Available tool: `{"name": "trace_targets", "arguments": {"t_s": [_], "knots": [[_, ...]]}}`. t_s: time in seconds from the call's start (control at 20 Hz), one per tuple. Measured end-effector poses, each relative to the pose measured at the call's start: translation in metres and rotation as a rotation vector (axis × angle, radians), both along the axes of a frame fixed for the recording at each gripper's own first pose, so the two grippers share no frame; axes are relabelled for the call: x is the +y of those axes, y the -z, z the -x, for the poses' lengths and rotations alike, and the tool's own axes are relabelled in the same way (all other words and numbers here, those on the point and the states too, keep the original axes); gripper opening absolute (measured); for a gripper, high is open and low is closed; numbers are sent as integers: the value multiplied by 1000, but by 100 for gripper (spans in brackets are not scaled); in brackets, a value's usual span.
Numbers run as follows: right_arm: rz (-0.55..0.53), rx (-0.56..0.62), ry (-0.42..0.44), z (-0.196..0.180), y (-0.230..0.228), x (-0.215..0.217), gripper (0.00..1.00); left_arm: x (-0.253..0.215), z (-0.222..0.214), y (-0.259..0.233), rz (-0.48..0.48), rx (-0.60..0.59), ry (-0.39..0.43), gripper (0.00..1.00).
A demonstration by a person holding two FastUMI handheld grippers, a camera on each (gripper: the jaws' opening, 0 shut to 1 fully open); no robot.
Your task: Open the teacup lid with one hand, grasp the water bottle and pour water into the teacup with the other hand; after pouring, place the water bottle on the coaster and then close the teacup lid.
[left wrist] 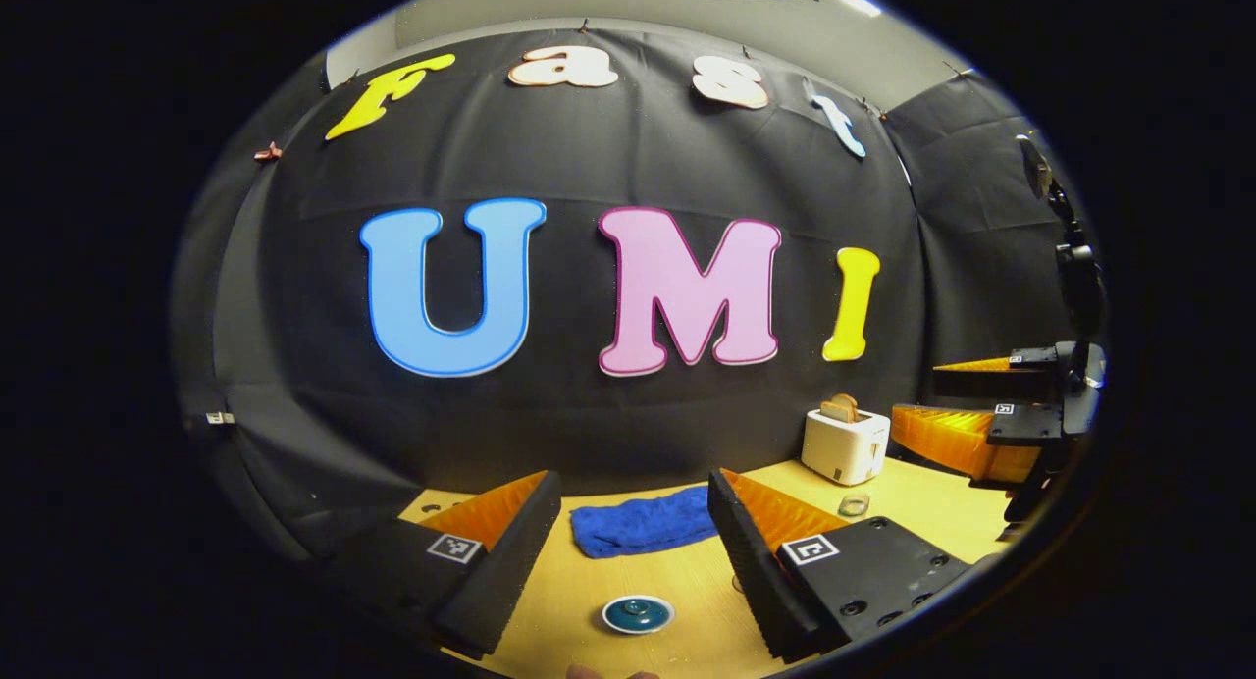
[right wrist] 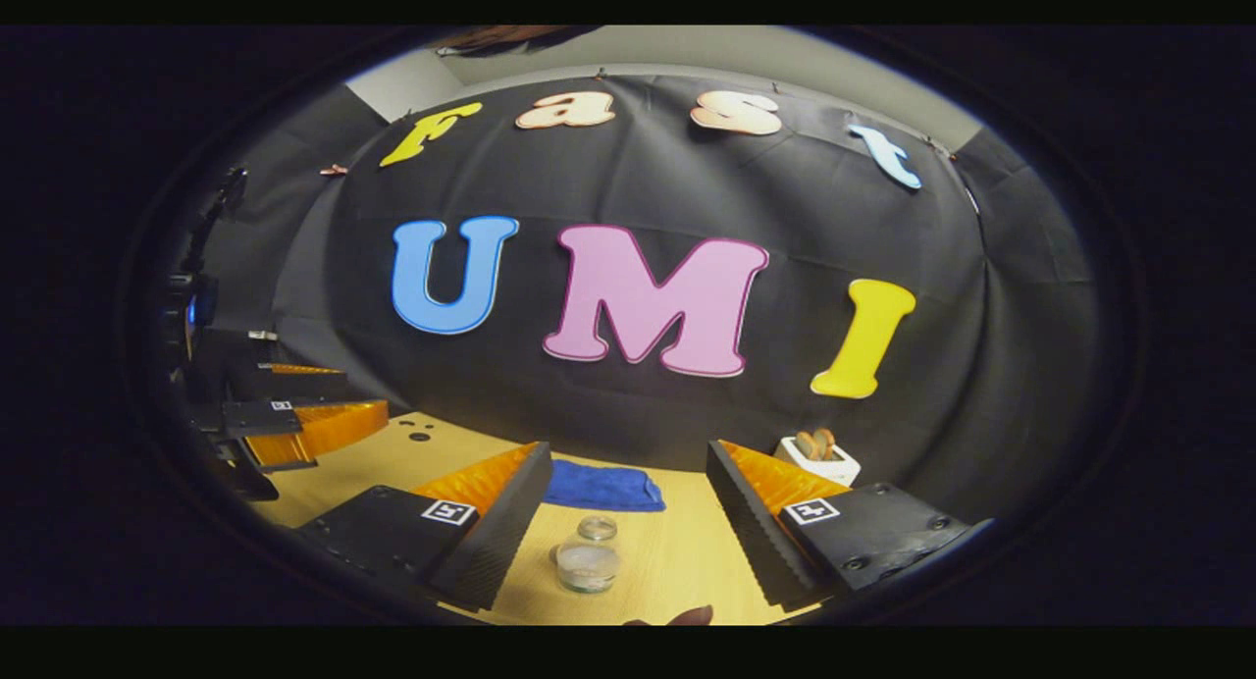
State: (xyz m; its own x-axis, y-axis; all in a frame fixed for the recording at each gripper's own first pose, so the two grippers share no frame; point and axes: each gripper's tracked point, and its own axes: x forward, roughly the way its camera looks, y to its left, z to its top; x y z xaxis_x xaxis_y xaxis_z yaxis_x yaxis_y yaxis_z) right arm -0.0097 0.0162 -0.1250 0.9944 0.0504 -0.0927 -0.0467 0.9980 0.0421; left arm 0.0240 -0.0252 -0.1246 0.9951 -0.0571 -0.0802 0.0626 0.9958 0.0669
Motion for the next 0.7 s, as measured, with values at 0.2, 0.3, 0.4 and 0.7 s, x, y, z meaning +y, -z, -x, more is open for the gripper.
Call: {"name": "trace_targets", "arguments": {"t_s": [0.2, 0.3, 0.4, 0.7], "knots": [[-22, 28, -32, 0, 47, 9, 98, -4, -13, 63, -10, 22, 15, 95], [-16, 29, -33, -3, 68, 8, 98, 0, -21, 96, -23, 46, 8, 95], [-2, 35, -38, -5, 90, 10, 98, 4, -29, 125, -26, 60, 0, 96], [-21, 81, -25, -6, 139, 19, 98, 12, -43, 192, -15, 129, -27, 90]]}}
